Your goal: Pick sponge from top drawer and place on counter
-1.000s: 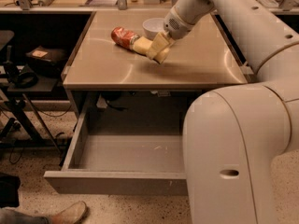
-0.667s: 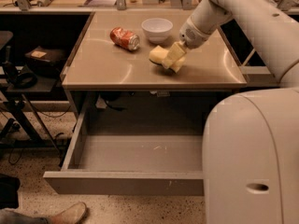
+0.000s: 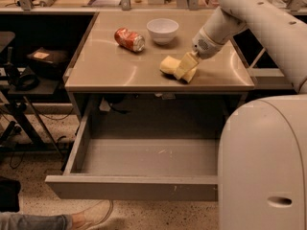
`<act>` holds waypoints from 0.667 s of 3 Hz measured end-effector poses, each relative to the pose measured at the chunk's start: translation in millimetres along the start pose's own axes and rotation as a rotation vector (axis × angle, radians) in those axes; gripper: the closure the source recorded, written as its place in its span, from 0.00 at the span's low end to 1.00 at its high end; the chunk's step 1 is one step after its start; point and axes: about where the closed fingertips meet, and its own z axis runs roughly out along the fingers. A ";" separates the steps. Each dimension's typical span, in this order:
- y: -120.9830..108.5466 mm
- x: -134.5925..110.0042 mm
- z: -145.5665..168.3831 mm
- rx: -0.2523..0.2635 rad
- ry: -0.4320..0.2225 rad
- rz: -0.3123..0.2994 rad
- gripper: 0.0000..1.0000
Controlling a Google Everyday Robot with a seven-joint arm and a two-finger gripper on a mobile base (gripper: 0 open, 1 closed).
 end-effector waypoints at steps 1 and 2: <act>0.0 0.0 0.0 0.000 0.000 0.000 0.58; 0.0 0.0 0.0 0.000 0.000 0.000 0.35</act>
Offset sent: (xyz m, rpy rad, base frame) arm 0.0000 0.0000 0.0000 0.0000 0.0000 0.0000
